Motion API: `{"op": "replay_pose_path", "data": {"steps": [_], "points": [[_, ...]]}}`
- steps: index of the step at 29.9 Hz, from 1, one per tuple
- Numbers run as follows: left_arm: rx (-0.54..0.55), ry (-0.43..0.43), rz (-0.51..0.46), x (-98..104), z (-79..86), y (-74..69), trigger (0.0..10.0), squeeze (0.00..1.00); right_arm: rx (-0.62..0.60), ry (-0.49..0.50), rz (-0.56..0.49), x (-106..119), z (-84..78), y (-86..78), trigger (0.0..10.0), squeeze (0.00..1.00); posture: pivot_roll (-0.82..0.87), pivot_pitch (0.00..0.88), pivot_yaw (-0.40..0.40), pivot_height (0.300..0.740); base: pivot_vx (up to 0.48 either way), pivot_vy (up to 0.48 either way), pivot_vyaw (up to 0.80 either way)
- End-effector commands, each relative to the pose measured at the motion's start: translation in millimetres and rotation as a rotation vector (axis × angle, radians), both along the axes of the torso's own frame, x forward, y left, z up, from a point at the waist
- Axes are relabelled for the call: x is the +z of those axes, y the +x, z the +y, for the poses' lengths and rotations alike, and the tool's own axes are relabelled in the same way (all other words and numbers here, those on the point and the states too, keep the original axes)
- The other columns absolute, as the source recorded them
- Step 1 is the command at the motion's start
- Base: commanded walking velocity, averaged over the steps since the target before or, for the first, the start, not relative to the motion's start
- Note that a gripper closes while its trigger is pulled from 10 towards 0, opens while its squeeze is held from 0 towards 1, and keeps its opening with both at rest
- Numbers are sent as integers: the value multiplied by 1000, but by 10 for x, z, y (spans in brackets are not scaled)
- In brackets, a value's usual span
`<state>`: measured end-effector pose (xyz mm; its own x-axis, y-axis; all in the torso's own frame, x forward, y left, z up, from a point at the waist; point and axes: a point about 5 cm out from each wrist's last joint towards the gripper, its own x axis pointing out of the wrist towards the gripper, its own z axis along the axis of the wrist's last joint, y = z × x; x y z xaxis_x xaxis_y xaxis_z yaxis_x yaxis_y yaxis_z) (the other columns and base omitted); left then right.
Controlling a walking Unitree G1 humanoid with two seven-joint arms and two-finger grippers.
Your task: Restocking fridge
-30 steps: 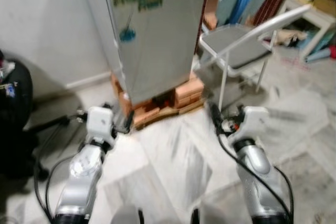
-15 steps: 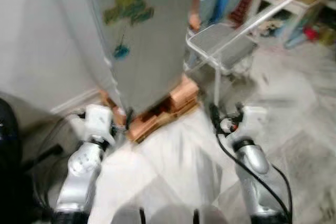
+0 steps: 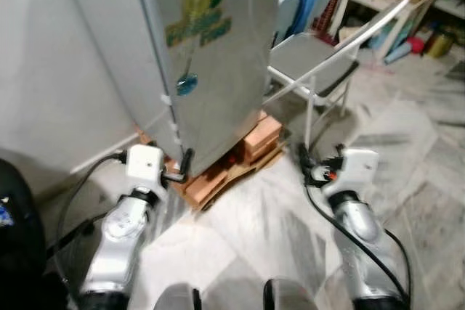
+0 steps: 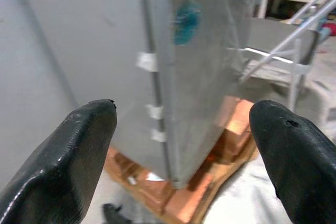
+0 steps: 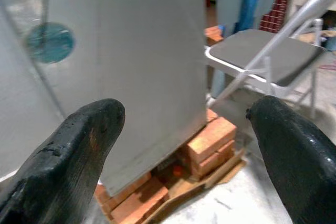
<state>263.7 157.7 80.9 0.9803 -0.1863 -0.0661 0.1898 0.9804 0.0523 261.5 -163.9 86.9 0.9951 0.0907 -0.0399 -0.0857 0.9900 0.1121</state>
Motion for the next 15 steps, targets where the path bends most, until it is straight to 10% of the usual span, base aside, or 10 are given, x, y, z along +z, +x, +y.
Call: {"op": "replay_pose_path", "data": {"steps": [1,15], "points": [[-22,8,-11,20,-66,-1,10000,0,-15,-25,-7,23,-84,-7,10000,0,9,113,14,740,0,356,0],[12,31,-15,-11,-9,-123,10000,0,-1,-116,19,-41,-148,-122,10000,0,19,115,12,740,0,25,0]]}}
